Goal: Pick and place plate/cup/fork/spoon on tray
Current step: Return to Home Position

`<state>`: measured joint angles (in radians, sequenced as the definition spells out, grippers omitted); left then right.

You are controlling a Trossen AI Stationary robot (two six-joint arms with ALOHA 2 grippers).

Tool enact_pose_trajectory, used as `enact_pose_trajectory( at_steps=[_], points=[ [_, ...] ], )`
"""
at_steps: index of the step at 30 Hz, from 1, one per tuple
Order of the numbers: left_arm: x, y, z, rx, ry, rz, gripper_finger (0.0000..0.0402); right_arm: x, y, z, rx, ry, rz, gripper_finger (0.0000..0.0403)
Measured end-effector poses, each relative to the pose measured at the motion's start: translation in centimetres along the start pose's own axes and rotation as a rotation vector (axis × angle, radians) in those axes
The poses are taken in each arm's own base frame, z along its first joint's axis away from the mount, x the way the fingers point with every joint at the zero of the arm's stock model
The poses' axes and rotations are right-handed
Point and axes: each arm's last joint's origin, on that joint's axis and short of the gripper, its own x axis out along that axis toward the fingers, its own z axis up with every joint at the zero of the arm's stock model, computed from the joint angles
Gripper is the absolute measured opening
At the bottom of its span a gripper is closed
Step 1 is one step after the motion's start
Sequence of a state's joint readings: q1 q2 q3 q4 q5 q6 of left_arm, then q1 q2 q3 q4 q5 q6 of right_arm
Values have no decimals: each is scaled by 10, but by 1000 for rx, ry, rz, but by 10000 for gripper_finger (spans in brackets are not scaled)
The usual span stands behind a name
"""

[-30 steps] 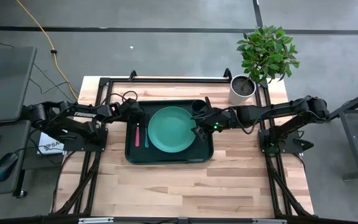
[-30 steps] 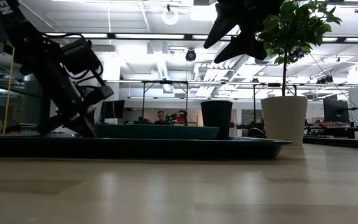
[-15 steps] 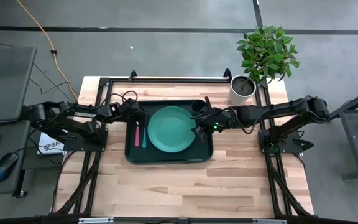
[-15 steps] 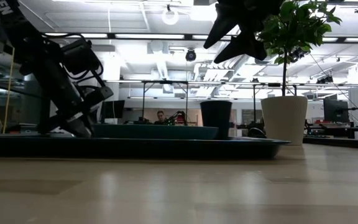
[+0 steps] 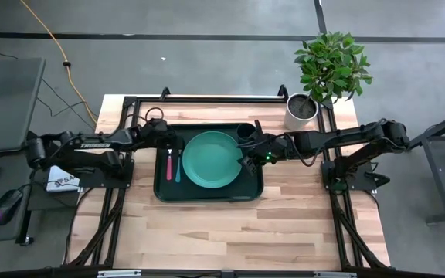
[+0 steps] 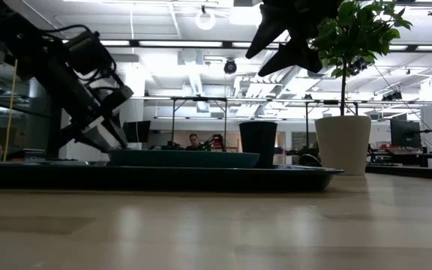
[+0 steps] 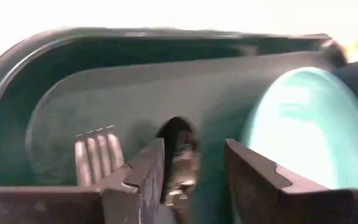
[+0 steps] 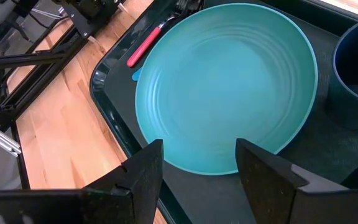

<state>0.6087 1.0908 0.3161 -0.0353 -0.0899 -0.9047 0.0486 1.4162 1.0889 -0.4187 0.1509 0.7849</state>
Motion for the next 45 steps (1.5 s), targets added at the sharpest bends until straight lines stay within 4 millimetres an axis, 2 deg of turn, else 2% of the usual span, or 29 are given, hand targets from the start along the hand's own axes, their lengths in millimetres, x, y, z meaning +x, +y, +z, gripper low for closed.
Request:
enact_pose_trajectory(
  at_steps=[11,20,25,30,36,39,45],
  points=[
    [-42,-14,16,-33,-146,-272,152,0,4,5,-48,-51,42,192],
    [-87,-45,24,-53,-323,-730,152,-1,11,15,-103,-150,117,192],
    [-102,-62,21,-21,-301,-845,151,-2,11,22,-88,-194,143,192],
    [-129,-88,23,84,-335,-945,151,-3,14,25,-103,-234,174,192],
    [-184,-113,35,284,-512,-1073,151,-5,17,29,-99,-270,204,192],
    [-203,-114,37,369,-560,-1118,151,-5,17,29,-117,-271,203,192],
    [-218,-103,35,454,-611,-1140,151,-5,17,28,-172,-270,203,192]
  ],
)
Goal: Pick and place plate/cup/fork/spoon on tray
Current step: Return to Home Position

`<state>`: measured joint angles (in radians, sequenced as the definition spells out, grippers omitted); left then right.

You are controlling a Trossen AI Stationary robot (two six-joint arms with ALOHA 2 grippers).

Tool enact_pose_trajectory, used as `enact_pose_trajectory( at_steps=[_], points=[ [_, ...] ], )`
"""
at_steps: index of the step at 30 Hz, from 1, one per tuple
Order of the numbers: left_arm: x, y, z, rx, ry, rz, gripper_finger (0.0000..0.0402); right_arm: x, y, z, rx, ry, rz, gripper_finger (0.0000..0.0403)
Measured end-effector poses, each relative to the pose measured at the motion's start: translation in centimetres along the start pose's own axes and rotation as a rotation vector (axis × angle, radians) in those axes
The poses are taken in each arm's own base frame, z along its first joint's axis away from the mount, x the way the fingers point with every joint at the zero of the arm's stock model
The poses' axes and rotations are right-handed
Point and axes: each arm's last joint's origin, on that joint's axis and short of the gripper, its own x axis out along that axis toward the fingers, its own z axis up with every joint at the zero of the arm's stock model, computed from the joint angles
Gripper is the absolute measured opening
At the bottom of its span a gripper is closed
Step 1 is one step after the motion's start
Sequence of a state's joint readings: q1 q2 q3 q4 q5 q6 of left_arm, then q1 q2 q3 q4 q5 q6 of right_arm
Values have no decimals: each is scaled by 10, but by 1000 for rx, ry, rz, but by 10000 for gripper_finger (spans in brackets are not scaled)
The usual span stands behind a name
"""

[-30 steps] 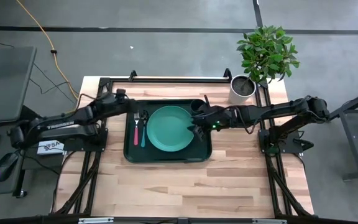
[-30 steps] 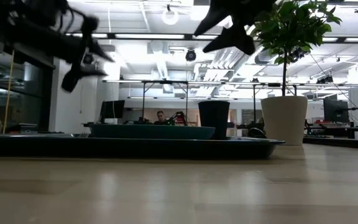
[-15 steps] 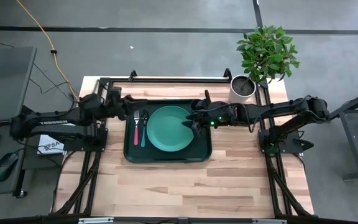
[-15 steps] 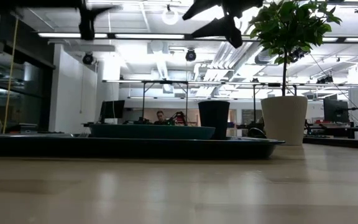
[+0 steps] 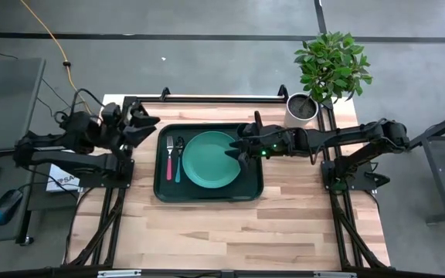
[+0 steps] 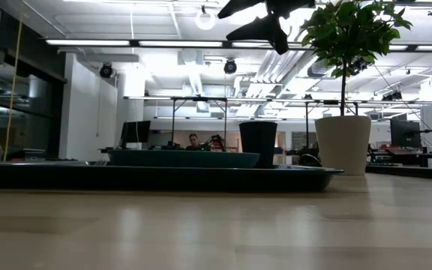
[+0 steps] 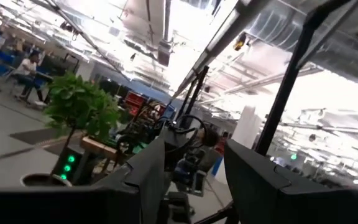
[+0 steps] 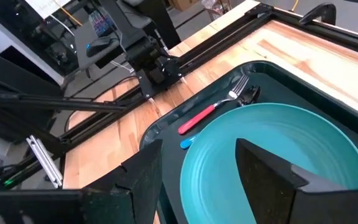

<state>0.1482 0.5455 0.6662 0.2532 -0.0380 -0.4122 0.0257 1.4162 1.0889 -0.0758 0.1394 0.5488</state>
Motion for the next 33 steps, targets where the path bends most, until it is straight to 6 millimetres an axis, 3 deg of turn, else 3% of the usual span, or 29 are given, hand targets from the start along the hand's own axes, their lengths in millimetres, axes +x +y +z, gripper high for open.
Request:
enact_pose_trajectory(
  at_steps=[6,10,14,17,20,22,28,33],
  points=[
    [-11,0,2,17,27,11,151,-3,3,-1,-16,10,15,192],
    [-16,0,2,33,47,19,147,-17,8,0,-31,34,42,185],
    [-20,1,0,103,78,29,115,-35,13,-1,-61,54,29,141],
    [-24,2,-3,141,128,32,69,-49,16,-5,-73,79,0,90],
    [-28,4,-12,149,184,-26,15,-60,18,-13,-39,83,21,28],
    [-32,8,-23,133,199,-46,8,-66,18,-23,-2,63,40,8],
    [-42,21,-50,100,158,-52,2,-86,4,-46,117,-51,63,5],
    [-52,29,-68,81,168,-39,0,-100,-10,-52,89,-96,63,5]
  ],
)
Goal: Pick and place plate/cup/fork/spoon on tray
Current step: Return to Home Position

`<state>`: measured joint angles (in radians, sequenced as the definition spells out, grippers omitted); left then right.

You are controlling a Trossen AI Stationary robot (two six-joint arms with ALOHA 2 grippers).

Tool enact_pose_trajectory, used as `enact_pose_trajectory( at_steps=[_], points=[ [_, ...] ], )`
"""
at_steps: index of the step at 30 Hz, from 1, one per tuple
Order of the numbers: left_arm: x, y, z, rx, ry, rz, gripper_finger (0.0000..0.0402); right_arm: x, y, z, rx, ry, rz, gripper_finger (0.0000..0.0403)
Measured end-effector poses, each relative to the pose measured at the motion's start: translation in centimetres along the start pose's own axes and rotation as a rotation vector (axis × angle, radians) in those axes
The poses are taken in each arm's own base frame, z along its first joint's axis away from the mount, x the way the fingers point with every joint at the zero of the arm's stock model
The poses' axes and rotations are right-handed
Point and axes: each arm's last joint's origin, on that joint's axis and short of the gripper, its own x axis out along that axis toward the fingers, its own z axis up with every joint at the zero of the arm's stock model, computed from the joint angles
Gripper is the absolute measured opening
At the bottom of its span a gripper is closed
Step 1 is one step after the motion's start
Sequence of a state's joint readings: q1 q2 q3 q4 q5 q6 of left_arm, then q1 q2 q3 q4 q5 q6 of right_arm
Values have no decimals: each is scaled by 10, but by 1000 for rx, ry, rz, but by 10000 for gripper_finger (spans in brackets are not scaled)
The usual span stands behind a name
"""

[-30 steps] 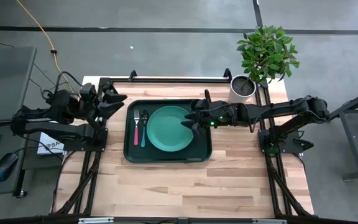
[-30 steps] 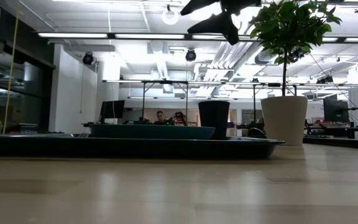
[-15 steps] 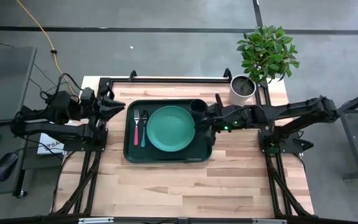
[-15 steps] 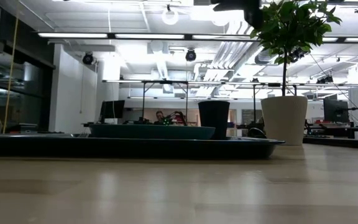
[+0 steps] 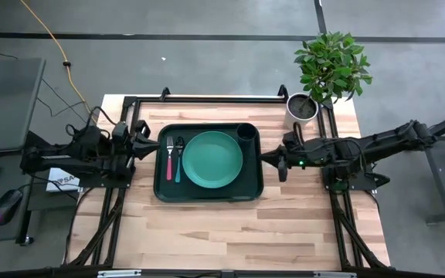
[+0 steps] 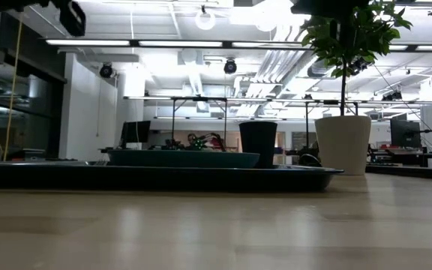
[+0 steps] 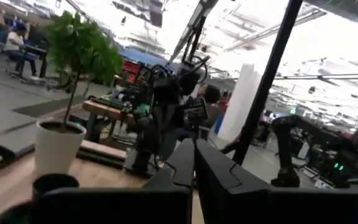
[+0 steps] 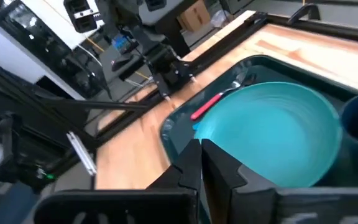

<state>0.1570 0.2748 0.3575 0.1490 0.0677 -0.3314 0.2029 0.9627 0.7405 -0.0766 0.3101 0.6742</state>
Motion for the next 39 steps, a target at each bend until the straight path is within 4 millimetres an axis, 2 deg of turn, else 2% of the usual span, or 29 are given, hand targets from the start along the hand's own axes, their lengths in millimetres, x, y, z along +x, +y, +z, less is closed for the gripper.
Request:
enact_pose_trajectory(
  at_steps=[4,15,18,24,31,39],
  points=[
    [-7,6,-19,-50,-12,-11,0,-5,-1,0,-74,18,28,1],
    [-25,23,-72,-167,-94,-51,0,-5,1,2,-37,5,44,0],
    [-25,23,-77,-162,-40,-55,0,-5,3,3,-22,-11,59,0],
    [-25,21,-76,-132,-38,-83,0,-6,6,3,7,-8,91,0],
    [-25,24,-84,-164,35,-27,0,-12,15,-2,-101,9,141,0],
    [-25,25,-84,-170,33,-8,0,-34,17,4,-259,18,273,0]
  ],
)
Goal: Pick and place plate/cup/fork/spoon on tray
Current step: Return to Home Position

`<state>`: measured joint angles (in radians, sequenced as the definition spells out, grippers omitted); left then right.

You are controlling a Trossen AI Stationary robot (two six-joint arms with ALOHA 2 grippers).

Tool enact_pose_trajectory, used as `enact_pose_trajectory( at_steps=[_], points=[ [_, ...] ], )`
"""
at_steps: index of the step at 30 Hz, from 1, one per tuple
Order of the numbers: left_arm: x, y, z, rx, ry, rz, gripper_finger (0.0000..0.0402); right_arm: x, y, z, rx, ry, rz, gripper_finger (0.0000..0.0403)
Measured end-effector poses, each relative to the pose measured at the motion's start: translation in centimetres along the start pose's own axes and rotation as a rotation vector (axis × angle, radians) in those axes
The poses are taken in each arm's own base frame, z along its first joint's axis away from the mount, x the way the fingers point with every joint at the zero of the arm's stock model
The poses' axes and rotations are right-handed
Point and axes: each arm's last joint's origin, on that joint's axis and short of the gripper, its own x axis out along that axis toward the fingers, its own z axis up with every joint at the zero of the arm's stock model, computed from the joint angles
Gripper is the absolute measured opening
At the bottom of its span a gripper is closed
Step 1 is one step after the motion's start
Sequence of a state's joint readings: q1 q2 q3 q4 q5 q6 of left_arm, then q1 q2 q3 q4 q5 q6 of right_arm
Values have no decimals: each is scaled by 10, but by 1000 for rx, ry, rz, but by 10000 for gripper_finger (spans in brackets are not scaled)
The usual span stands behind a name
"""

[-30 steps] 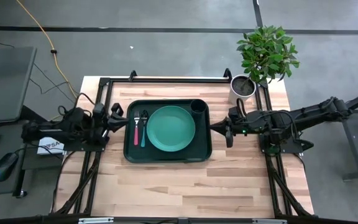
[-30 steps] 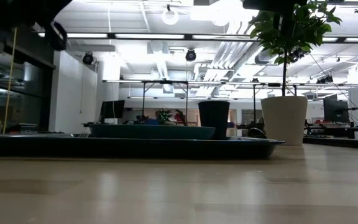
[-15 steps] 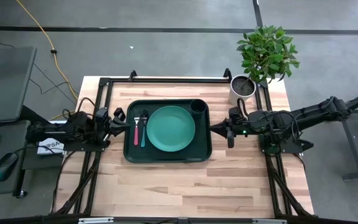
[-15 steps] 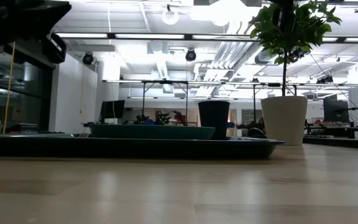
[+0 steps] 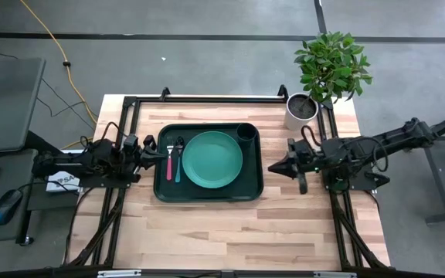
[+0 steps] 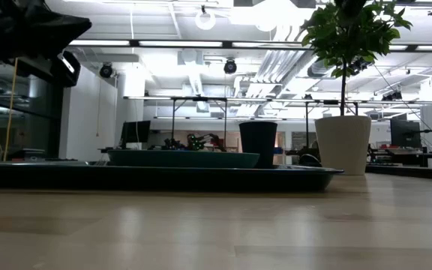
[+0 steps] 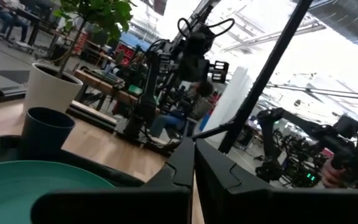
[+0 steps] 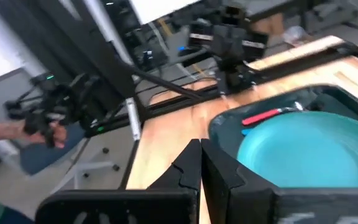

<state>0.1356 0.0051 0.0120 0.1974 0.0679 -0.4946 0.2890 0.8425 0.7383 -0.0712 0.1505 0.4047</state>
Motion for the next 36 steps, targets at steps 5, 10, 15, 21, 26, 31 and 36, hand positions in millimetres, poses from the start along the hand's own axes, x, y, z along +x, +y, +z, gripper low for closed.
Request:
enact_pose_trajectory(
  at_steps=[5,10,15,21,26,31,36],
  points=[
    [0,0,0,0,-1,0,0,-20,2,3,-107,21,118,0],
    [0,0,0,0,-1,0,1,-46,-2,5,-144,19,135,0],
    [0,0,0,0,-1,0,1,-54,-16,-27,-91,-182,236,0],
    [0,0,0,0,-1,0,1,-66,-38,-68,-50,-345,226,0],
    [0,0,0,0,-1,0,0,-76,-45,-81,-38,-378,237,0],
    [0,0,0,0,-1,0,1,-78,-57,-105,3,-400,194,0],
    [0,0,0,0,-1,0,1,-70,-67,-128,31,-373,151,0]
  ],
)
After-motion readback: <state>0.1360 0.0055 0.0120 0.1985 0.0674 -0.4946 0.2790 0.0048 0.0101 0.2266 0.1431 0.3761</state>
